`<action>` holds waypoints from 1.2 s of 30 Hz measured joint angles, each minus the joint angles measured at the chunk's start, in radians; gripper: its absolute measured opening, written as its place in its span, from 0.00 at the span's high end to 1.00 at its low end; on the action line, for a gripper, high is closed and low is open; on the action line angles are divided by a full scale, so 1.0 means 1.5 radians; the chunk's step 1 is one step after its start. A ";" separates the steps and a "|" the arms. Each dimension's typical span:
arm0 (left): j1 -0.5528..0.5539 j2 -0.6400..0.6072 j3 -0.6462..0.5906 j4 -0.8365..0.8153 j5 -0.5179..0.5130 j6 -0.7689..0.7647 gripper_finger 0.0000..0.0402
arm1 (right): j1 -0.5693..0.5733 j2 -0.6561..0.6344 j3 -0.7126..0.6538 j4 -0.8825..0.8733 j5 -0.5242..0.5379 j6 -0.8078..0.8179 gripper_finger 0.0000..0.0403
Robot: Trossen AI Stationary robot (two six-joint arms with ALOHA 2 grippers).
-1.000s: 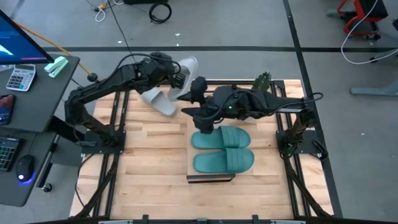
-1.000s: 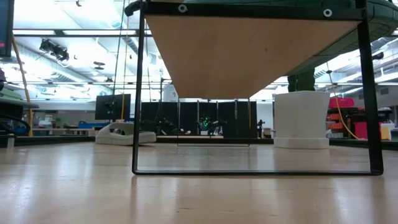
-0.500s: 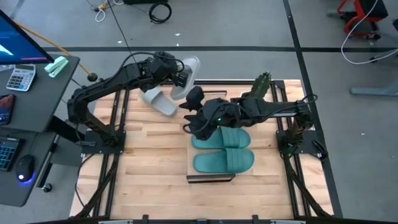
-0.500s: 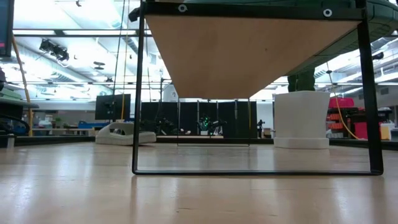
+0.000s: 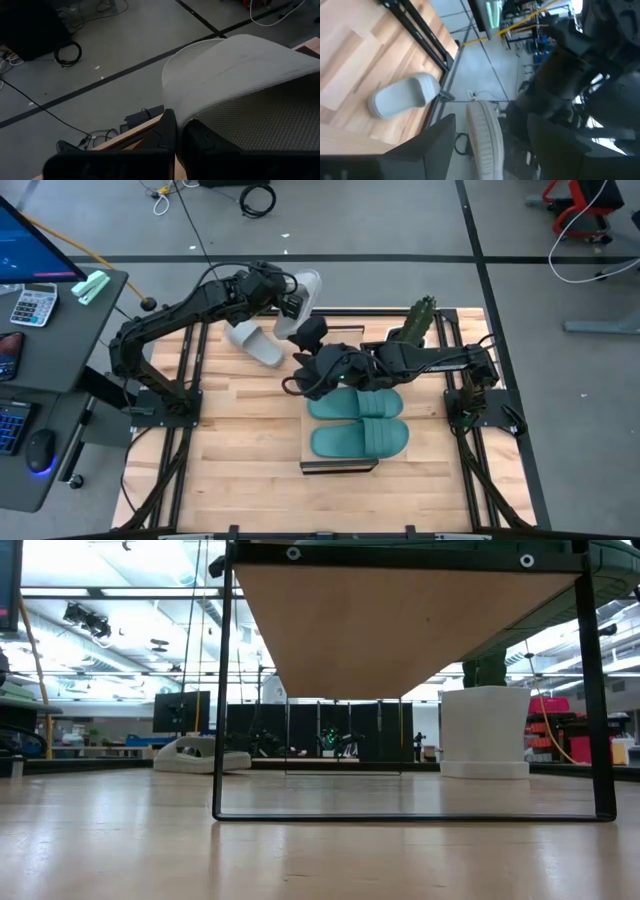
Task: Pick and place slides into the shelf
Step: Put the bottom gray slide on the shelf
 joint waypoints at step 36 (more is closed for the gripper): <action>-0.004 0.046 0.001 0.036 0.041 0.022 0.97 | -0.044 0.033 0.000 -0.046 -0.030 0.010 0.36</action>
